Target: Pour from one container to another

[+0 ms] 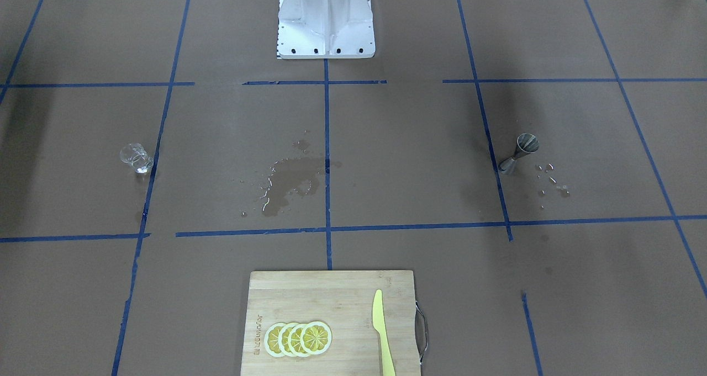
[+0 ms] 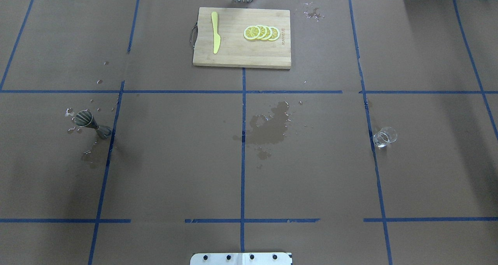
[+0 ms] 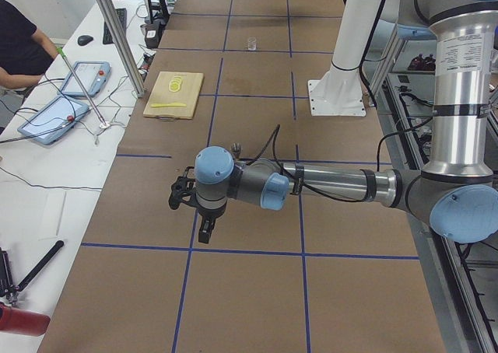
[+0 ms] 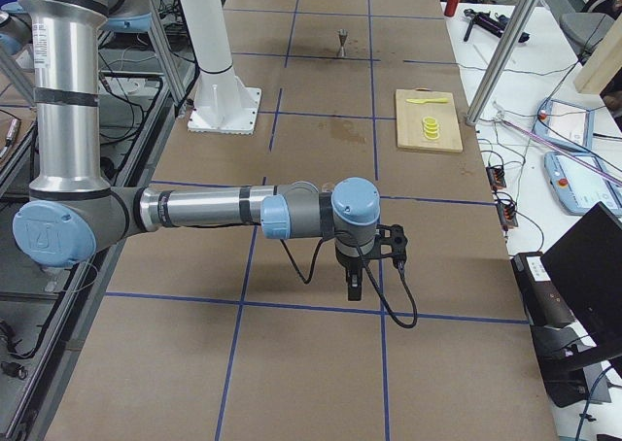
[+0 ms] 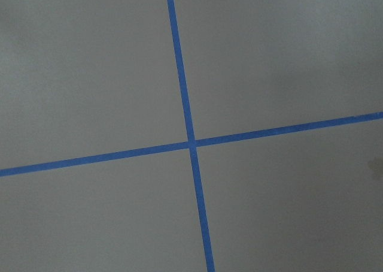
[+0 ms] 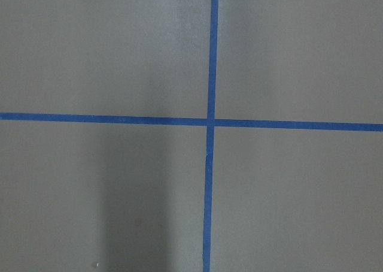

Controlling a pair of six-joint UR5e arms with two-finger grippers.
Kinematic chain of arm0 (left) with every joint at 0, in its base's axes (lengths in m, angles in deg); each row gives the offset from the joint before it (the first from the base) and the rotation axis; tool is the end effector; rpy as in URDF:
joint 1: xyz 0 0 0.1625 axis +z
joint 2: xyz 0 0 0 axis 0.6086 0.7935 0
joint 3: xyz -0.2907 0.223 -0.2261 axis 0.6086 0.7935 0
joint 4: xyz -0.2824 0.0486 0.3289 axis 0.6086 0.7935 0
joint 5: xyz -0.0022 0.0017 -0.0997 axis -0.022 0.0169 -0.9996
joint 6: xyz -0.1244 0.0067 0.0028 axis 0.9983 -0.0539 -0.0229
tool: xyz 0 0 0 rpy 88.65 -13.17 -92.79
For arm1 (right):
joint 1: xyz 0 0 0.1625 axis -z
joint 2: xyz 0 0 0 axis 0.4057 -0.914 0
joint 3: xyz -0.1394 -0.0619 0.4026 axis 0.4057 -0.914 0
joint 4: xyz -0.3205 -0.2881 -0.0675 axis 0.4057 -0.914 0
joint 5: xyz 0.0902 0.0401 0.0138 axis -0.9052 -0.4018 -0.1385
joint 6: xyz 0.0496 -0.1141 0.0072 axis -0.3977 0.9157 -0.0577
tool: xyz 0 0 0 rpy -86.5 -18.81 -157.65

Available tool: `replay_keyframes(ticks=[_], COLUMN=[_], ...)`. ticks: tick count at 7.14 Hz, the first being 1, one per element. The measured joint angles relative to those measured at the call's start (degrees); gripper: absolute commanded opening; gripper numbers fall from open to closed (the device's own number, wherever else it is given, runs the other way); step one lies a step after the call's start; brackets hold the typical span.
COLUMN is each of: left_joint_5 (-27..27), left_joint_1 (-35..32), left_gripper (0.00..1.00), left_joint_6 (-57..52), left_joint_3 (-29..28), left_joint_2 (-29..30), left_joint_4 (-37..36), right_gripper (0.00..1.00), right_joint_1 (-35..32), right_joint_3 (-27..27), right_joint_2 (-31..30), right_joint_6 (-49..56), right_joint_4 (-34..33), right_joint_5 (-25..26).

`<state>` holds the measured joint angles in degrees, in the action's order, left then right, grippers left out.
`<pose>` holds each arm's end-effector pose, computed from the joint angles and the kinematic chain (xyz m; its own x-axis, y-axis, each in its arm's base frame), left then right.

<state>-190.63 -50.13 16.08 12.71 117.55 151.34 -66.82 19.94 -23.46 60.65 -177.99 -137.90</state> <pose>-0.0242 -0.5026 0.6359 0.7006 0.1564 -0.6961 -0.0160 0.9789 0.2039 0.0524 -0.5013 0.6274 0.7122 -0.0255 0.7015 -0.0447 0.9957 0.0815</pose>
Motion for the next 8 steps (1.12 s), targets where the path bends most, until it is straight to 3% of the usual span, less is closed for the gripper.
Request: replay_keyframes(ticks=[4,6,8], left_joint_5=[-0.05,-0.14,0.35], left_joint_1=[0.74,0.35,1.83], left_gripper=[1.00,1.00,1.00], left_joint_6=[0.08,2.53,14.06], left_joint_3=[1.56,10.03,21.28], left_joint_2=[-0.90,-0.31,0.53], left_joint_4=[1.88,2.38,1.94], right_gripper=[1.00,1.00,1.00], right_joint_1=[0.01,0.05,0.11], right_joint_3=[0.62,1.93,2.55], right_joint_2=[0.45,2.66,4.12], right_joint_6=[-0.08,-0.46,-3.46], right_joint_4=[0.11,-0.19,-0.02], right_joint_5=[-0.02,0.02,0.15])
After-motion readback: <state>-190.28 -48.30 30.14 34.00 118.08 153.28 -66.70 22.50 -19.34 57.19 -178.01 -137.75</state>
